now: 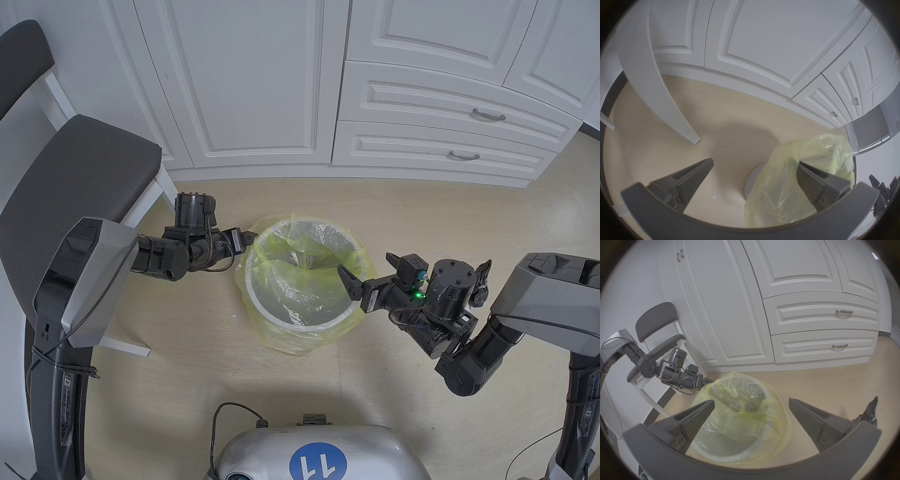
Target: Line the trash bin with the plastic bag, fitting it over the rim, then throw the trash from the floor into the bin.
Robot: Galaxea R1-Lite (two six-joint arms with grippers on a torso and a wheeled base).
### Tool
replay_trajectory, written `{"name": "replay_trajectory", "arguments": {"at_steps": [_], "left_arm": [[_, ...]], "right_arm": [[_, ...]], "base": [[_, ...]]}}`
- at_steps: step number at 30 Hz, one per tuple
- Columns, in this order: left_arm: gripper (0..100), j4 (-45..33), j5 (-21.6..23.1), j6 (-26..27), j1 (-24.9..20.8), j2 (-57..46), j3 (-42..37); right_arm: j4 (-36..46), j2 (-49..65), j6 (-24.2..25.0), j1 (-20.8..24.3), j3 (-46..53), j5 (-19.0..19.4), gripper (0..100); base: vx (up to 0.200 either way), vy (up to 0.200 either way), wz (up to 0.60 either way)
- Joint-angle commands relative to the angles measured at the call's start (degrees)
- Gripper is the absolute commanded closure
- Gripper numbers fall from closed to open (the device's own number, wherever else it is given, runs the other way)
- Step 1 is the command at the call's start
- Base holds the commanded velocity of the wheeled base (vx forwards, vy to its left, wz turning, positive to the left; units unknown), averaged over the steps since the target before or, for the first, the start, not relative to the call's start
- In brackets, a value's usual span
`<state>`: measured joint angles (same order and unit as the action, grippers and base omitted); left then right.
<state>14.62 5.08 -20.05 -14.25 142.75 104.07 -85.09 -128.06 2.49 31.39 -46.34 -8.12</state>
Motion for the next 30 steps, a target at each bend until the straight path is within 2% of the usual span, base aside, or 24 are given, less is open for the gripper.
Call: {"name": "replay_trajectory", "arguments": {"at_steps": [1,7,8,12,13,14,16,19,20,22,24,26,30], "left_arm": [[0,-6.88,-0.34,0.89,-0.08,-7.75,-1.59],[0,-12.07,-3.24,1.68,-1.48,-12.32,-2.03],[0,-12.33,-3.94,2.21,-2.18,-13.03,-2.21],[0,-13.83,-9.74,3.09,-4.82,-17.07,-5.19],[0,-13.83,-9.74,3.09,-4.82,-17.07,-5.19],[0,-13.74,-10.27,2.83,-6.49,-19.18,-6.69],[0,-13.83,-10.53,2.83,-7.90,-20.41,-7.39],[0,-13.56,-10.88,3.00,-10.18,-21.90,-9.76],[0,-13.56,-10.97,3.00,-10.53,-21.99,-10.12],[0,-13.47,-11.50,3.09,-10.97,-22.17,-10.64],[0,-13.56,-15.28,3.27,-11.94,-23.40,-11.52],[0,-13.47,-16.86,3.53,-12.29,-24.45,-13.19],[0,-13.30,-17.39,3.53,-12.29,-28.76,-17.50]], "right_arm": [[3.62,-0.35,-0.11,3.06,-3.32,0.12,0],[11.79,-1.22,0.33,5.87,-11.32,0.12,0],[16.36,-0.52,1.12,6.05,-14.13,0.12,0],[34.47,1.85,9.11,8.78,-22.13,-0.32,0],[34.47,1.85,9.11,8.78,-22.13,-0.32,0],[39.04,1.06,13.25,9.39,-26.17,0.12,0],[40.71,-1.40,15.18,9.65,-29.25,0.21,0],[39.39,-7.38,14.74,9.65,-33.29,0.12,0],[38.95,-8.08,14.65,9.65,-33.73,0.12,100],[37.72,-9.40,14.56,9.57,-34.87,0.12,100],[36.49,-11.60,14.65,9.65,-37.07,0.12,100],[36.66,-12.74,14.56,9.74,-37.34,0.12,100],[36.75,-16.25,14.21,9.48,-39.44,-0.23,100]], "base": [[0.000,0.000,0.00],[0.000,0.000,0.00],[0.000,0.000,0.00],[0.000,0.000,0.00],[0.000,0.000,0.00],[0.000,0.000,0.00],[0.000,0.000,0.00],[0.000,0.000,0.00],[0.000,0.000,0.00],[0.000,0.000,0.00],[0.000,0.000,0.00],[0.000,0.000,0.00],[0.000,0.000,0.00]]}}
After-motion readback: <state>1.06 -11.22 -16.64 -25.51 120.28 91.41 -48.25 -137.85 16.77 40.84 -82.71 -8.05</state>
